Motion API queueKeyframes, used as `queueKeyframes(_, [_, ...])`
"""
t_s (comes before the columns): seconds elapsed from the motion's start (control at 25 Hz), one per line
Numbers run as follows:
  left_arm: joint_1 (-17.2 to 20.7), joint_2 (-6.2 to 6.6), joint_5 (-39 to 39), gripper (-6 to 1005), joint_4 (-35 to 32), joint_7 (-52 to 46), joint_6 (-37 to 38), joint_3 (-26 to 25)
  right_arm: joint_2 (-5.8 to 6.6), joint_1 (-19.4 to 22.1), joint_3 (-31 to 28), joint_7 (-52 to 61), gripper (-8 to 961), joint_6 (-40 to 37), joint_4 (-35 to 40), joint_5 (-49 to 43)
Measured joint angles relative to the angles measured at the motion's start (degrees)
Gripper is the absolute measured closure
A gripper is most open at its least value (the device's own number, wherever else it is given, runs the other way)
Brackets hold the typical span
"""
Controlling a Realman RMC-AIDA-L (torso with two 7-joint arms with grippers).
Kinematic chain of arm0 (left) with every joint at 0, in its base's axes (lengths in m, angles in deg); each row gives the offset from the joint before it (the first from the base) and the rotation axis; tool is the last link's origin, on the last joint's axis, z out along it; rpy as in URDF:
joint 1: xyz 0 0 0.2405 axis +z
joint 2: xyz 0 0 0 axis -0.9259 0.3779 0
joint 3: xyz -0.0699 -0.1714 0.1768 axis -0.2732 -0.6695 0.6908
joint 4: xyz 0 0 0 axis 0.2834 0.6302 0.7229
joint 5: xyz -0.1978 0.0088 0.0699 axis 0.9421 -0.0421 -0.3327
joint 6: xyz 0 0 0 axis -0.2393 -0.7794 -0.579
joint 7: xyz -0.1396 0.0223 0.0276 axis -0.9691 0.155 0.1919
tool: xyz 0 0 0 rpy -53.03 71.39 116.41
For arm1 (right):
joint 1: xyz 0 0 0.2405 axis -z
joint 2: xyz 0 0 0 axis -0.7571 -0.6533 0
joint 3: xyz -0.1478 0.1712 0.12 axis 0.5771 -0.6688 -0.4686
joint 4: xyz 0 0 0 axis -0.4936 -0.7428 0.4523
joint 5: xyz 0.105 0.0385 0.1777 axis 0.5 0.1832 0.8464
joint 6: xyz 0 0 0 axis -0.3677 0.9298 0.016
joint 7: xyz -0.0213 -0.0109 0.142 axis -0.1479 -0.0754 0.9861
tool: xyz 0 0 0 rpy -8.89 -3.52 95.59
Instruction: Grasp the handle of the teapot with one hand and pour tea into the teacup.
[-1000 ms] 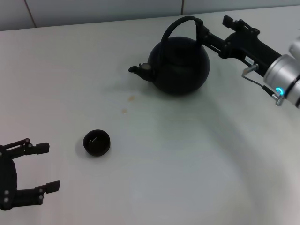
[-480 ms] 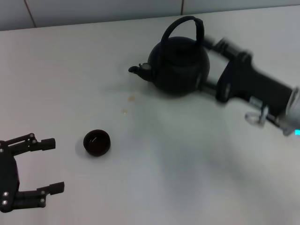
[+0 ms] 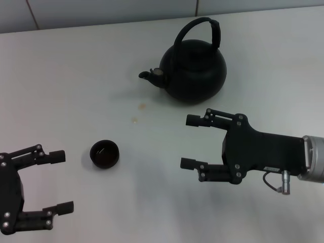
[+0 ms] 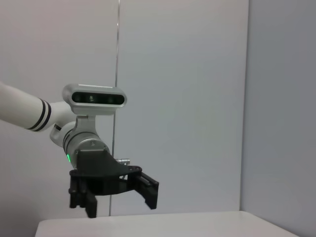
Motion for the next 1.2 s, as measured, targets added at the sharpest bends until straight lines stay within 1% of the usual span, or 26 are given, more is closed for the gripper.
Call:
queueKeyframes(0.04, [-0.1, 0.05, 0.0, 162, 0.5, 0.1, 0.1, -0.6, -0.09, 0.2, 0.0, 0.0, 180, 0.0, 0.0, -0.2])
queueKeyframes(0.52, [0.5, 0.15, -0.3, 162, 0.7, 0.1, 0.1, -0.7, -0.53, -0.3, 0.0, 1.7, 180, 0.5, 0.2, -2.4])
queueKeyframes(0.64, [0.6, 0.25, -0.3, 162, 0.8, 0.1, 0.1, -0.7, -0.99, -0.4, 0.0, 1.7, 179, 0.5, 0.4, -2.4])
queueKeyframes(0.88, [0.5, 0.30, -0.3, 163, 0.8, 0.1, 0.0, -0.8, -1.14, -0.4, 0.3, 1.7, 179, 0.6, 0.5, -2.4])
queueKeyframes(1.0, [-0.3, 0.06, -0.1, 162, 0.6, 0.2, -0.6, -1.1, -1.17, -0.4, 0.5, 1.7, 179, 1.1, 0.5, -2.4])
queueKeyframes(1.04, [-1.1, -0.06, 0.0, 162, 0.6, 0.3, -0.9, -1.3, -1.18, -0.4, 0.7, 1.8, 179, 1.2, 0.5, -2.4])
queueKeyframes(1.2, [-2.5, -0.10, -0.1, 163, 0.9, 0.3, -1.3, -1.6, -1.18, -0.5, 0.9, 2.2, 179, 1.2, 0.5, -2.4])
